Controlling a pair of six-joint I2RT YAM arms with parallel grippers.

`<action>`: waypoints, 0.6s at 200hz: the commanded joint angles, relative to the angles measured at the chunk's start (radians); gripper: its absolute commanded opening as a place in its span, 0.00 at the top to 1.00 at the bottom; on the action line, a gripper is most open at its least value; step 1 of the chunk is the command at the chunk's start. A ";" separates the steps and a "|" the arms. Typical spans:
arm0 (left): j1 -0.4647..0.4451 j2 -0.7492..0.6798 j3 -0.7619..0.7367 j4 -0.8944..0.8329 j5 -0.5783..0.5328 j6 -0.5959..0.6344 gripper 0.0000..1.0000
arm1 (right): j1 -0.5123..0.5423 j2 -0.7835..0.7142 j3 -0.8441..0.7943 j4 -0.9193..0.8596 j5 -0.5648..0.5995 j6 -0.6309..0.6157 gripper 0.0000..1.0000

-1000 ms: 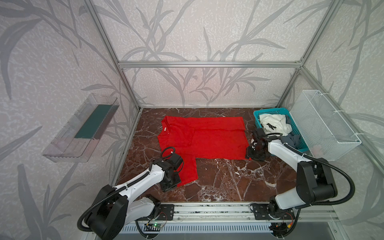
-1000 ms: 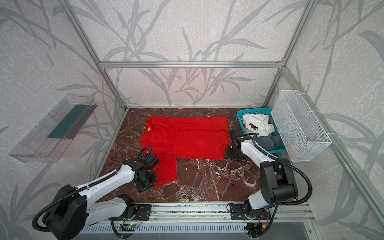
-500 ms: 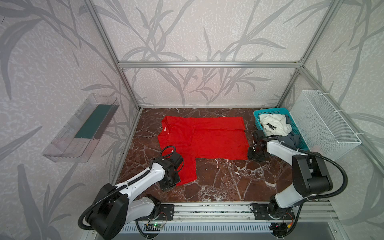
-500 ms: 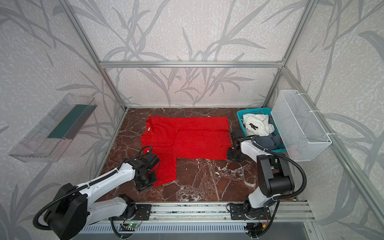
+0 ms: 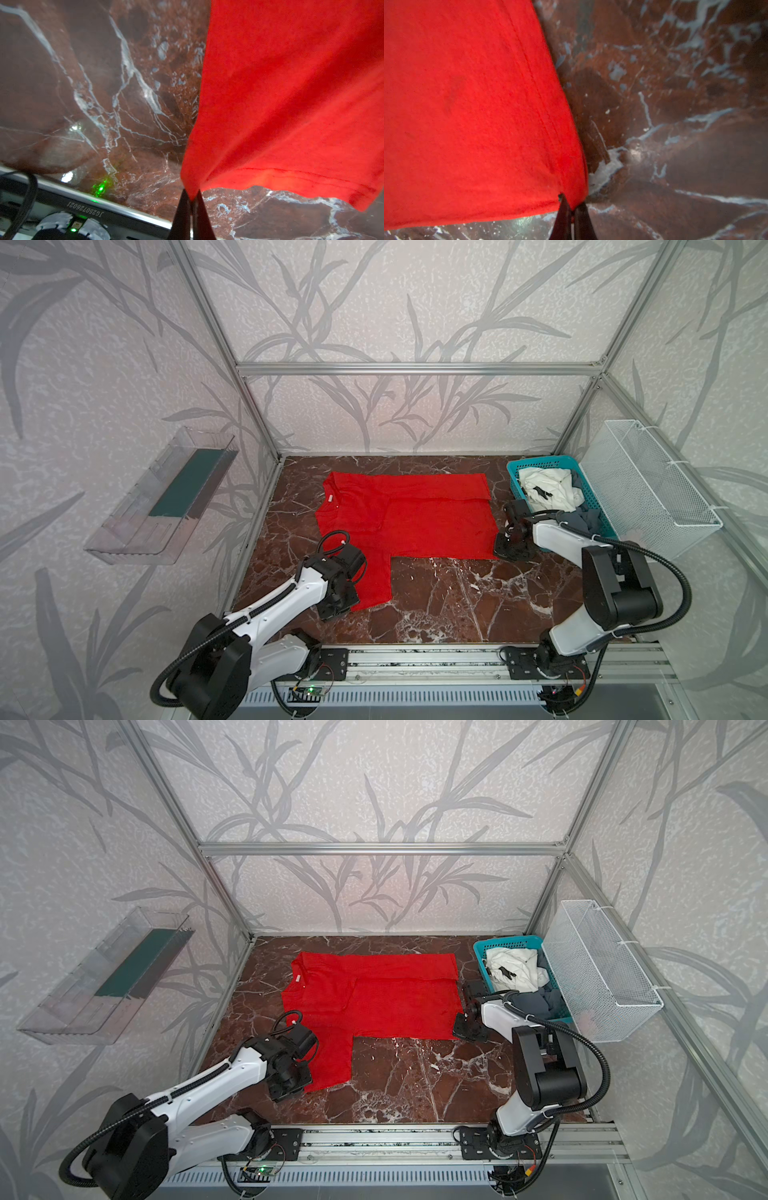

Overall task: Fold and stack the t-shirts
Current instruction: 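Lift the red shirt's near edge with both grippers and fold it onto the far half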

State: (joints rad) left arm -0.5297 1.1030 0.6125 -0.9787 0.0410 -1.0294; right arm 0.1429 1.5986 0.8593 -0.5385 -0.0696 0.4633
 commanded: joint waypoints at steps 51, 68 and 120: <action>0.043 -0.199 0.123 -0.134 -0.198 0.025 1.00 | -0.003 -0.141 0.019 -0.193 -0.005 -0.005 1.00; 0.070 -0.172 0.170 -0.082 -0.187 0.089 1.00 | -0.003 -0.120 0.066 -0.198 -0.021 -0.008 1.00; 0.273 -0.062 0.328 0.045 -0.119 0.258 1.00 | -0.008 -0.039 0.196 -0.186 -0.031 0.005 1.00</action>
State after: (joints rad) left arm -0.3309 0.9943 0.8677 -0.9936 -0.0868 -0.8837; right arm 0.1425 1.5284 0.9997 -0.7029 -0.0956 0.4637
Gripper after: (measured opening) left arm 0.048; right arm 0.050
